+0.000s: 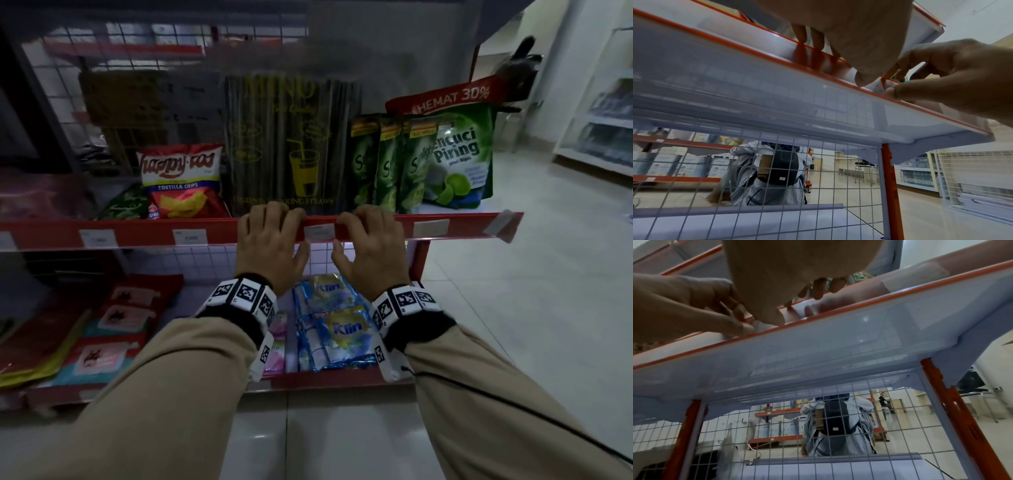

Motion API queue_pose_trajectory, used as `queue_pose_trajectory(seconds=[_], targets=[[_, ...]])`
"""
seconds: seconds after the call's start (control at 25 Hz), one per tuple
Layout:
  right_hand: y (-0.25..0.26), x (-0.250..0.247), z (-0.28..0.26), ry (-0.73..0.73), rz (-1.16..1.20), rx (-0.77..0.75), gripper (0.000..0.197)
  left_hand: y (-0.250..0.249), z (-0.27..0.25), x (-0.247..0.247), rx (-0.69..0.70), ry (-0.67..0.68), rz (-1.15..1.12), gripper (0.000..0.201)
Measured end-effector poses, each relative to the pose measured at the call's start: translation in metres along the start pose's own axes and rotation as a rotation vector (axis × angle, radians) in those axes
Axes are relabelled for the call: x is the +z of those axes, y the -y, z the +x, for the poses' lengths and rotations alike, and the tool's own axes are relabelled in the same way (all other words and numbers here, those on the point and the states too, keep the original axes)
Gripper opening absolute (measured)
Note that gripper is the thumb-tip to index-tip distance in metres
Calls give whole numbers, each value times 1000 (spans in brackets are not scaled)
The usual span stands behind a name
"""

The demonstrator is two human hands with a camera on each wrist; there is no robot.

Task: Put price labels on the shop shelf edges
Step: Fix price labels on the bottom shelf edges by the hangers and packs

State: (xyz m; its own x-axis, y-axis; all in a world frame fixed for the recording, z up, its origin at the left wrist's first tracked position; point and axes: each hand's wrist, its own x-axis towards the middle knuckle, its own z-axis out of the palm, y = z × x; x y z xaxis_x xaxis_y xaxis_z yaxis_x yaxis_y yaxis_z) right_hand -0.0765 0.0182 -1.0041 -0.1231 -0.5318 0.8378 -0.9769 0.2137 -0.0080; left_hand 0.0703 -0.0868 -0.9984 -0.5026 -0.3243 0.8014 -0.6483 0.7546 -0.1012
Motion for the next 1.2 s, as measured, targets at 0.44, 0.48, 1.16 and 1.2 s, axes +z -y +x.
queue_pose_trajectory(seconds=[0.44, 0.48, 1.16, 1.2], targets=[[-4, -7, 14, 135, 11, 82, 34, -25, 1, -27, -36, 133, 19, 40], [-3, -8, 15, 143, 22, 90, 34, -25, 3, -29, -35, 144, 25, 38], [18, -5, 18, 74, 62, -73, 25, -10, 2, -21, 85, 41, -104, 24], [20, -6, 18, 88, 44, -66, 25, -8, 2, -20, 89, 33, -114, 24]])
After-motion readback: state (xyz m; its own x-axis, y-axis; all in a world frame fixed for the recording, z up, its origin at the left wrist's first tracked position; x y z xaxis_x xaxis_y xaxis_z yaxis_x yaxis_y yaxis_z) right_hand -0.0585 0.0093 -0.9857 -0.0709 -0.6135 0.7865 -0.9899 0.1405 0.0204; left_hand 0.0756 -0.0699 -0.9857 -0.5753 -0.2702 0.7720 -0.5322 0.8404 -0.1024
